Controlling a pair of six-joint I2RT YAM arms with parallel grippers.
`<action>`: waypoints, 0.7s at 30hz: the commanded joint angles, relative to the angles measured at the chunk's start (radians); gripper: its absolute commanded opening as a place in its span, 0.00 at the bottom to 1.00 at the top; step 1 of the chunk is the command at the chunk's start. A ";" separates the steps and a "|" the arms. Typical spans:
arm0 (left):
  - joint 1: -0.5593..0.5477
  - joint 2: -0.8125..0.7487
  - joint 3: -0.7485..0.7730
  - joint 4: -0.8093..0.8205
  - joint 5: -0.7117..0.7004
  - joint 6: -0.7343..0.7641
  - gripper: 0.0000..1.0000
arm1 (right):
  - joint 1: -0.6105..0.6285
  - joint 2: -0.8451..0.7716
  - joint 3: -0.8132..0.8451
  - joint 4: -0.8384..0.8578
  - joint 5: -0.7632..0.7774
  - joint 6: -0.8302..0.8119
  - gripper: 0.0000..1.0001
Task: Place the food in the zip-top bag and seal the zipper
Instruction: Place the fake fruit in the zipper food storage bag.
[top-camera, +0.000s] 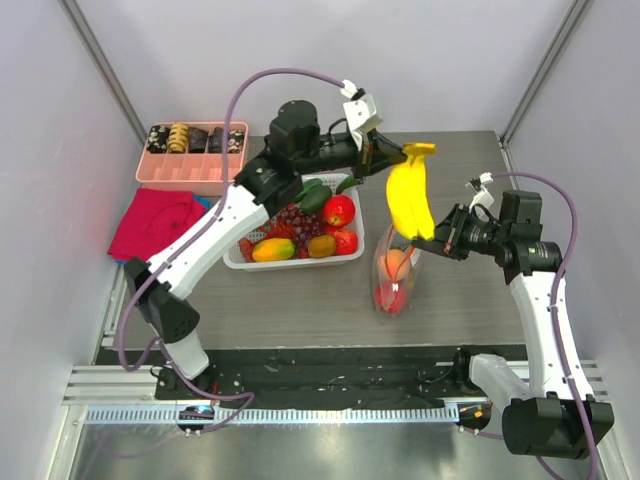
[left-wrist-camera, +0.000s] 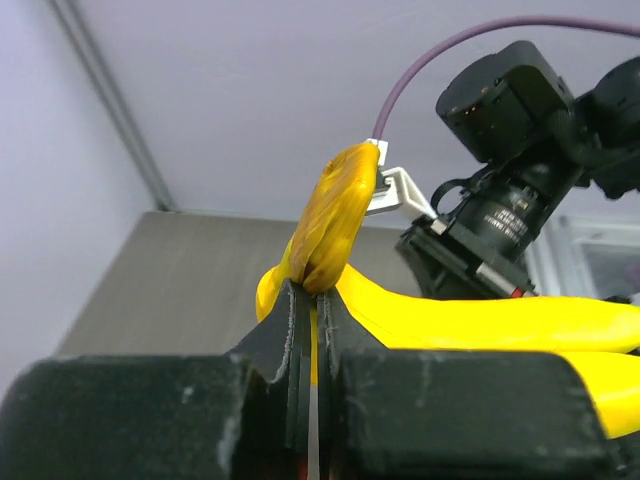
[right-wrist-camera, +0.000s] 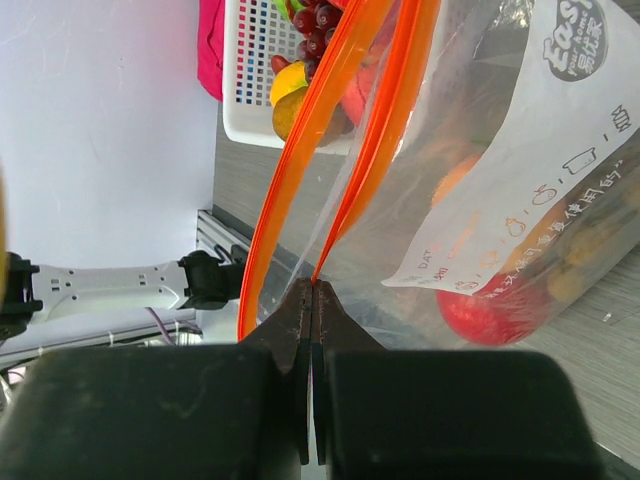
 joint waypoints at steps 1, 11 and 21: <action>-0.017 0.072 -0.021 0.231 0.079 -0.329 0.00 | 0.004 -0.033 0.054 -0.043 -0.011 -0.072 0.01; -0.004 0.154 -0.110 0.288 0.093 -0.370 0.00 | 0.004 -0.067 0.058 -0.118 0.001 -0.135 0.01; 0.039 0.099 -0.197 0.105 0.073 -0.064 0.00 | 0.004 -0.072 0.062 -0.152 0.002 -0.163 0.01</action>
